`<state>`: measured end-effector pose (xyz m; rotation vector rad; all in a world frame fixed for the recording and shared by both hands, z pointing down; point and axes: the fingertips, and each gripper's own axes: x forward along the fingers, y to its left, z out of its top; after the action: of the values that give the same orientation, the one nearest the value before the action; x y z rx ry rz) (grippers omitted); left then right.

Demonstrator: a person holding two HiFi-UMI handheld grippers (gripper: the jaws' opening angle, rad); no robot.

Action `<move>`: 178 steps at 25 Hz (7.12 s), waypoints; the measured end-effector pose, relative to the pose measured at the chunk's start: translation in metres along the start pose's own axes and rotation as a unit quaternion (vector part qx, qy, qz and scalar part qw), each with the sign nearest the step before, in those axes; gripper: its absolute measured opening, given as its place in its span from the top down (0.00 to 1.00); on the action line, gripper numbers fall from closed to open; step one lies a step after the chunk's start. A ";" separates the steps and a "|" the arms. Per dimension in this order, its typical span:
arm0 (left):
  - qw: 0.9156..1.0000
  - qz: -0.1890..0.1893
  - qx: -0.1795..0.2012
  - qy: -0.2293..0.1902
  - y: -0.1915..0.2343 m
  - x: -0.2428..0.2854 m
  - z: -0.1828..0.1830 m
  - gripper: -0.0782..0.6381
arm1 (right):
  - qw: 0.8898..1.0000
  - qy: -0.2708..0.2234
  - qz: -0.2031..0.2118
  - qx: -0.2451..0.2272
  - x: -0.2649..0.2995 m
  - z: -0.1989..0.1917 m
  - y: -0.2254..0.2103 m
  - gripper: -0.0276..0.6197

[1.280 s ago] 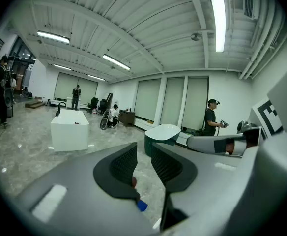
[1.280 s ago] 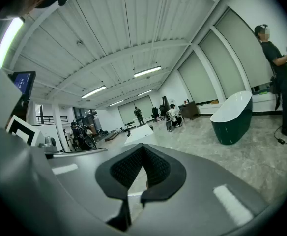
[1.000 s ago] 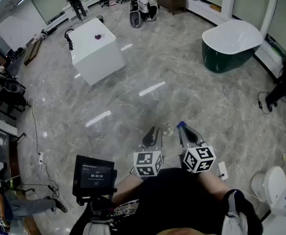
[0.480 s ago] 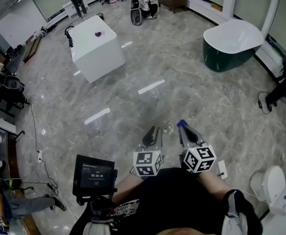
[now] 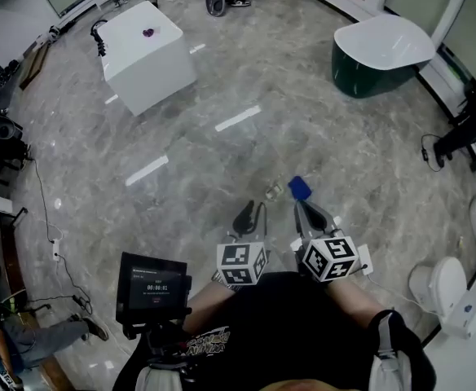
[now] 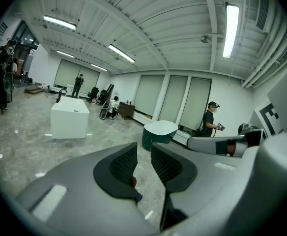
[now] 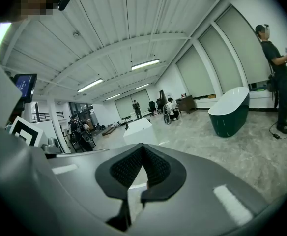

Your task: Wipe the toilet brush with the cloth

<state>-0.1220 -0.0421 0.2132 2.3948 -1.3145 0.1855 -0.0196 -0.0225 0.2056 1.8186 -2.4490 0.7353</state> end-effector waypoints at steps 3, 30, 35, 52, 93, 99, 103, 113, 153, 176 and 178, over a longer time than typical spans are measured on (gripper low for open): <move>1.000 -0.004 0.002 0.018 0.014 -0.007 -0.014 0.77 | 1.000 0.003 -0.017 0.006 0.000 -0.012 0.006 0.95; 0.983 0.069 0.157 0.061 -0.004 0.169 -0.154 0.64 | 0.988 0.149 -0.041 -0.027 0.077 -0.166 -0.254 0.82; 0.983 0.110 0.136 0.063 -0.006 0.191 -0.181 0.59 | 0.980 0.184 -0.013 -0.068 0.111 -0.200 -0.297 0.79; 0.991 0.104 0.048 0.068 0.088 0.255 -0.399 0.59 | 0.952 0.269 -0.063 -0.130 0.253 -0.481 -0.457 0.66; 0.992 0.032 0.109 0.049 0.176 0.355 -0.508 0.58 | 0.867 0.397 0.061 -0.294 0.436 -0.676 -0.545 0.79; 0.992 0.026 0.120 0.040 0.162 0.357 -0.509 0.58 | 0.912 0.323 0.132 -0.217 0.429 -0.622 -0.513 0.79; 0.993 0.023 0.111 0.034 0.162 0.360 -0.499 0.58 | 0.938 0.234 0.196 -0.165 0.430 -0.550 -0.473 0.79; 0.990 0.033 0.130 0.036 0.168 0.352 -0.502 0.58 | 0.936 0.268 0.124 -0.192 0.465 -0.566 -0.504 0.78; 0.993 0.028 0.109 0.029 0.166 0.355 -0.489 0.59 | 0.704 0.521 0.268 -0.402 0.348 -0.706 -0.537 0.78; 0.989 0.074 0.124 -0.010 0.178 0.359 -0.459 0.59 | 0.884 0.338 0.323 -0.028 0.382 -0.665 -0.363 0.78; 0.991 0.083 0.106 -0.010 0.185 0.357 -0.457 0.59 | 0.893 0.325 0.312 -0.001 0.388 -0.652 -0.359 0.78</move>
<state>-0.0461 -0.2234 0.7892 2.4622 -1.5762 0.3678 0.0027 -0.2115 1.0224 0.5581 -2.4757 1.1211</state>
